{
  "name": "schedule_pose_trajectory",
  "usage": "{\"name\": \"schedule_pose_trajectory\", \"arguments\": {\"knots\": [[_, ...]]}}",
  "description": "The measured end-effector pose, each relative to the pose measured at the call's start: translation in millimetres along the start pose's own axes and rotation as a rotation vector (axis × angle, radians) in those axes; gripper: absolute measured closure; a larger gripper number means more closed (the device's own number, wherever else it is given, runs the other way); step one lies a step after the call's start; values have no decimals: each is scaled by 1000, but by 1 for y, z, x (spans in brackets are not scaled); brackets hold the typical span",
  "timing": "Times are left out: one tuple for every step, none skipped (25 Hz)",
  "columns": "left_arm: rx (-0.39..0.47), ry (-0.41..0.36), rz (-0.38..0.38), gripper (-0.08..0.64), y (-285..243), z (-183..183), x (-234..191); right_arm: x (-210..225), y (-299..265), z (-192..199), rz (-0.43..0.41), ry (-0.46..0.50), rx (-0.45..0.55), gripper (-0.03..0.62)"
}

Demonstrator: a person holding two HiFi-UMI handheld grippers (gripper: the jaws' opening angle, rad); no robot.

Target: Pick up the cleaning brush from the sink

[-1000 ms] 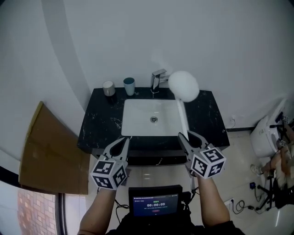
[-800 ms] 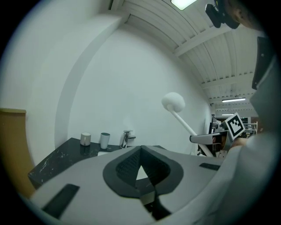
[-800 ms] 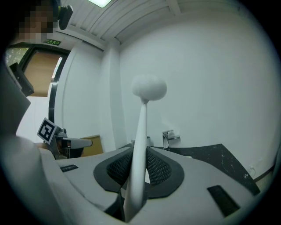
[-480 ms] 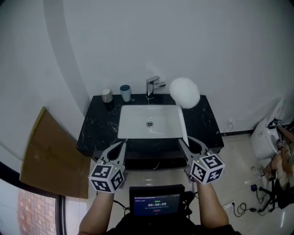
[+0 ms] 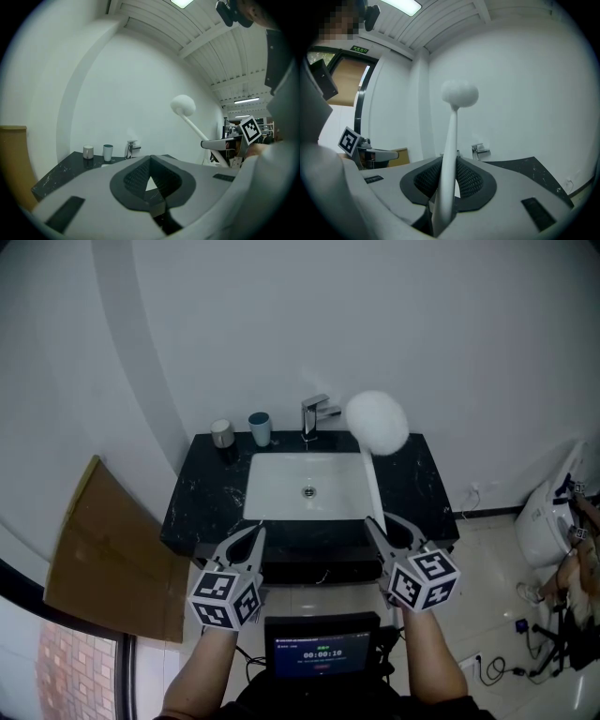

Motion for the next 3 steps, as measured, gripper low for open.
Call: {"name": "schedule_pose_trajectory", "arguments": {"knots": [[0, -1, 1, 551, 0, 0, 1, 0, 0, 0, -1, 1, 0, 517], [-1, -2, 2, 551, -1, 0, 2, 0, 0, 0, -1, 1, 0, 517], [-2, -3, 3, 551, -1, 0, 3, 1, 0, 0, -2, 2, 0, 517]]}}
Point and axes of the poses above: the fingertips, and each gripper's own axes: y backward along the fingers, x to its right, z out of its underside, the point moved 3 cm from there along y, backward along the fingers, and after that the axes turned 12 degrees about -y, right-handed, at the moved point
